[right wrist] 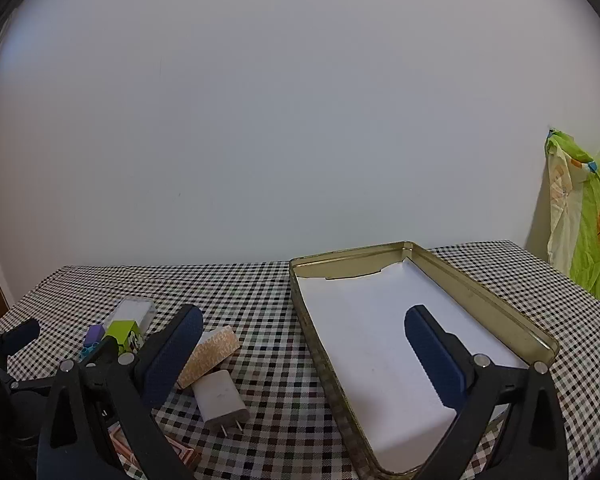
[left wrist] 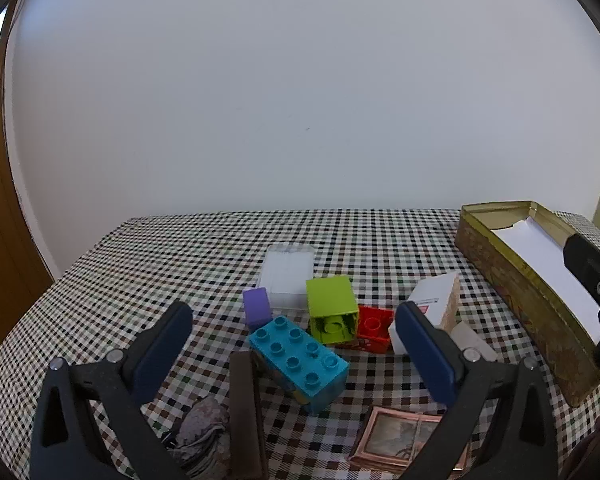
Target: Organize rigid objects
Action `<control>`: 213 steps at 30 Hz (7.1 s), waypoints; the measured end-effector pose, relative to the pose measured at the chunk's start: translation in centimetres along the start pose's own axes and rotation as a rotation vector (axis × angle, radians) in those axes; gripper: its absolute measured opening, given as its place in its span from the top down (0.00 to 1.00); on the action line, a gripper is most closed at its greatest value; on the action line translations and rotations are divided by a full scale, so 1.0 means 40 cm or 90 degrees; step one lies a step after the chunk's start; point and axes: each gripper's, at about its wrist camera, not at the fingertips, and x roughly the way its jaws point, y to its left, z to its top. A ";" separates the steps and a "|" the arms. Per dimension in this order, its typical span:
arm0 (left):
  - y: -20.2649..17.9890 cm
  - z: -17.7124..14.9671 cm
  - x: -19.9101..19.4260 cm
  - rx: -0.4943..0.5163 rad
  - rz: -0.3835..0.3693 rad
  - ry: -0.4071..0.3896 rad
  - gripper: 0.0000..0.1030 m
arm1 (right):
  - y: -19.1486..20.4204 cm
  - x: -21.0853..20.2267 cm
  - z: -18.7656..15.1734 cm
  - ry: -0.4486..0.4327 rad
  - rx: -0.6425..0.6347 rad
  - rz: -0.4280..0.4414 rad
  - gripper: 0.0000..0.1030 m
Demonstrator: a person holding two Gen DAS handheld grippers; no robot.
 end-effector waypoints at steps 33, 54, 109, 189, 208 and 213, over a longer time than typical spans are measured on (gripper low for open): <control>0.227 -0.140 -0.069 -0.038 0.064 0.154 0.00 | 0.077 0.030 -0.026 0.108 -0.081 0.232 0.05; 0.175 -0.119 0.073 0.048 -0.015 0.228 0.00 | 0.200 0.097 -0.155 0.364 -0.190 0.386 0.35; -0.338 0.069 -0.029 0.100 -0.263 0.042 0.58 | -0.421 0.104 0.059 0.137 0.108 0.152 0.55; -0.150 0.032 0.066 0.031 -0.128 -0.018 0.01 | -0.198 -0.057 -0.025 -0.061 0.022 -0.052 0.17; 0.080 0.021 0.124 -0.037 -0.058 0.030 0.01 | -0.032 -0.012 -0.038 0.011 -0.024 0.050 0.17; 0.148 0.019 0.150 -0.056 -0.019 0.044 0.01 | 0.036 0.034 -0.046 0.071 -0.057 0.088 0.17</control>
